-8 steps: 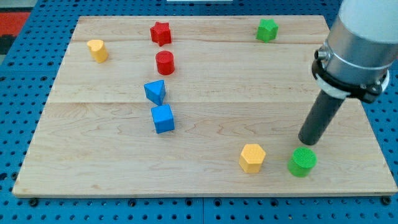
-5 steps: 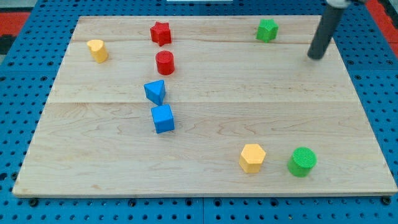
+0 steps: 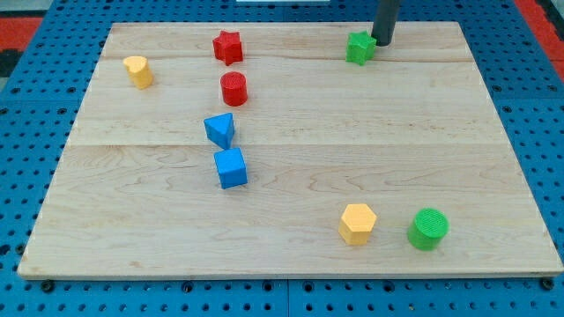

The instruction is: Slide green star towards yellow hexagon

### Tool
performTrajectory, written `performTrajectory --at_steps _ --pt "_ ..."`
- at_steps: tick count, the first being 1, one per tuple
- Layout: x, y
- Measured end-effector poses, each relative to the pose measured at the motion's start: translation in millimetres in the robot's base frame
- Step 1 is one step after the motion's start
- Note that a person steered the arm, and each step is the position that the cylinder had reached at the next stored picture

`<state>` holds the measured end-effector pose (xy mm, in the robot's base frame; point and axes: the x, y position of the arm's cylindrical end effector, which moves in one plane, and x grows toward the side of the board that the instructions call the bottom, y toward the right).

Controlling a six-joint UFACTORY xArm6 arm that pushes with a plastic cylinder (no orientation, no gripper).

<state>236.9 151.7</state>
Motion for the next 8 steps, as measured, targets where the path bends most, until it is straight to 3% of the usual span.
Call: performTrajectory --at_steps 1,3,6,8 --pt "2.1 0.0" --pt "49.7 -2.4" --pt "-9.5 -14.1" --pt "-1.7 -89.9"
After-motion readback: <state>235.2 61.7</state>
